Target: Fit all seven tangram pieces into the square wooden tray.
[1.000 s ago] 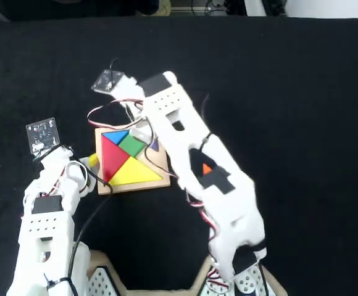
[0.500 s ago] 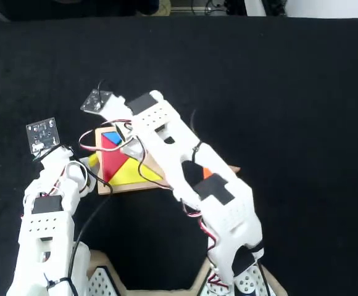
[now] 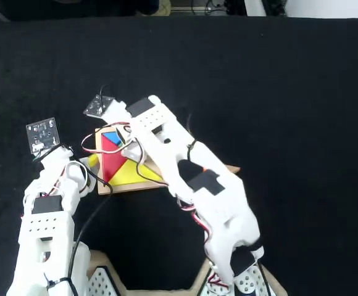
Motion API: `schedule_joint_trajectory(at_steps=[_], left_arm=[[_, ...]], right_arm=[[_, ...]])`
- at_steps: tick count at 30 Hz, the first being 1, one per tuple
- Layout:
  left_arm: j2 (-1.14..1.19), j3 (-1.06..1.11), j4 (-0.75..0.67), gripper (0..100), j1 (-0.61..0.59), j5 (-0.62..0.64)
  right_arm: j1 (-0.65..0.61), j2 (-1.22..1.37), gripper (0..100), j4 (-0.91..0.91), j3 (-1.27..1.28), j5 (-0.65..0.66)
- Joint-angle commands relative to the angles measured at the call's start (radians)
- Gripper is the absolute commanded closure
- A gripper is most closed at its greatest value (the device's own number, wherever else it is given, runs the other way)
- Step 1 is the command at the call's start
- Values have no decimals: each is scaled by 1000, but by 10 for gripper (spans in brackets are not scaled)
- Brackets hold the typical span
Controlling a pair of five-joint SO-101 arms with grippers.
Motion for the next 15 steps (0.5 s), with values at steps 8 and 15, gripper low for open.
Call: schedule_joint_trajectory(at_steps=[8, 15], left_arm=[[-17, -5, -21, 755, 7, -6], [-17, -5, -21, 755, 7, -8]], right_arm=[[5, 56, 987, 83, -243, -6], [14, 56, 987, 269, -343, -5]])
